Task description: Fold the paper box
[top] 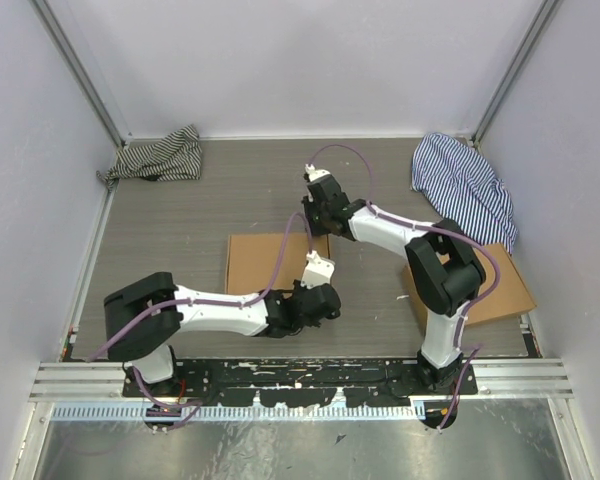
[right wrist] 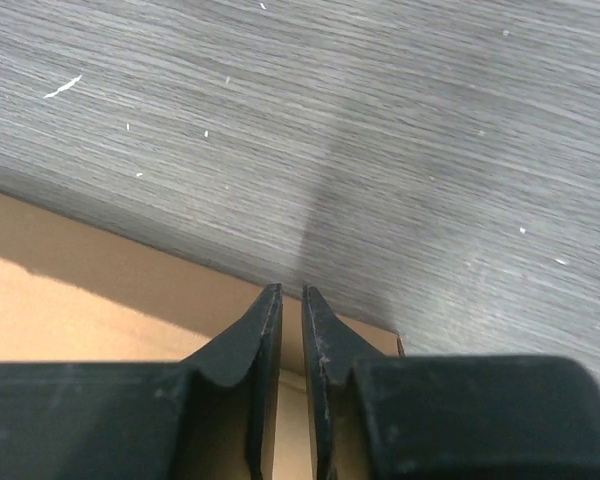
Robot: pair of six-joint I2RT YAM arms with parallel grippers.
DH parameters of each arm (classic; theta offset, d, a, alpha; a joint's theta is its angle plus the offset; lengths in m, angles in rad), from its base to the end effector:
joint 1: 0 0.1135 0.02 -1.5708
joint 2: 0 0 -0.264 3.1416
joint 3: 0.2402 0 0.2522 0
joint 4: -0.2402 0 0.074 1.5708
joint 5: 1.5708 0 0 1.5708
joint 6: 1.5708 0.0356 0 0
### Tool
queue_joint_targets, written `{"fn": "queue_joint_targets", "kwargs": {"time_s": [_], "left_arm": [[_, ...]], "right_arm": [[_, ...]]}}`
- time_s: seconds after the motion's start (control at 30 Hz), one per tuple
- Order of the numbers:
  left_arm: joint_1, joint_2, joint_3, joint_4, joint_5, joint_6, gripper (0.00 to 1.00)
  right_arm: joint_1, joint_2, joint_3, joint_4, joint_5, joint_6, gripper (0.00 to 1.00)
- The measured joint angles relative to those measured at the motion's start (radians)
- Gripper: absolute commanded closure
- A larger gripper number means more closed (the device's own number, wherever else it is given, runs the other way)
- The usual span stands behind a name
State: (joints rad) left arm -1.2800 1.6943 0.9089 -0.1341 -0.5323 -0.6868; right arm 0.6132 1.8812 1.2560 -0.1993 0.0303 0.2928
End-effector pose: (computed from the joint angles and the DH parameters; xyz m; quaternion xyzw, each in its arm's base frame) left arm 0.1124 -0.3125 0.1615 0.1867 0.8988 -0.1188 0.3785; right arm 0.3349 0.2344 0.1897 -0.1431 0.9200 0.1468 0.3339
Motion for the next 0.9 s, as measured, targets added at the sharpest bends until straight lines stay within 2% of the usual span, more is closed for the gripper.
{"fn": "queue_joint_targets", "kwargs": {"time_s": [0.03,0.1,0.2,0.27,0.3,0.33,0.73,0.77,0.83,0.87,0.9], "left_arm": [[0.0,-0.013,0.0,-0.007,0.003,-0.002,0.59],[-0.001,-0.04,0.0,-0.023,0.004,0.0,0.48],[-0.001,-0.089,0.0,-0.048,-0.009,-0.003,0.34],[0.003,-0.122,0.0,-0.058,-0.042,0.005,0.21],[0.008,-0.142,0.0,-0.062,-0.063,0.009,0.06],[0.011,-0.161,0.001,-0.068,-0.075,0.013,0.01],[0.023,-0.399,0.032,-0.19,-0.185,0.045,0.02],[0.026,-0.422,0.029,-0.199,-0.192,0.042,0.02],[0.042,-0.494,0.023,-0.235,-0.212,0.025,0.02],[0.056,-0.523,0.022,-0.253,-0.22,0.018,0.02],[0.071,-0.547,0.022,-0.269,-0.225,0.011,0.02]], "right_arm": [[0.0,-0.013,-0.008,-0.005,0.011,0.002,0.68],[0.0,-0.039,-0.016,-0.019,0.035,0.004,0.61],[0.0,-0.085,-0.023,-0.048,0.074,0.005,0.54],[0.003,-0.114,-0.033,-0.084,0.084,0.003,0.5],[0.006,-0.134,-0.044,-0.109,0.088,0.002,0.49],[0.008,-0.15,-0.053,-0.13,0.093,0.002,0.48],[-0.048,-0.488,-0.125,-0.232,0.199,0.013,0.42],[-0.05,-0.522,-0.14,-0.233,0.211,0.016,0.39],[-0.049,-0.58,-0.174,-0.231,0.22,0.019,0.22],[-0.049,-0.614,-0.199,-0.229,0.223,0.023,0.05],[-0.048,-0.649,-0.225,-0.231,0.231,0.027,0.01]]}}
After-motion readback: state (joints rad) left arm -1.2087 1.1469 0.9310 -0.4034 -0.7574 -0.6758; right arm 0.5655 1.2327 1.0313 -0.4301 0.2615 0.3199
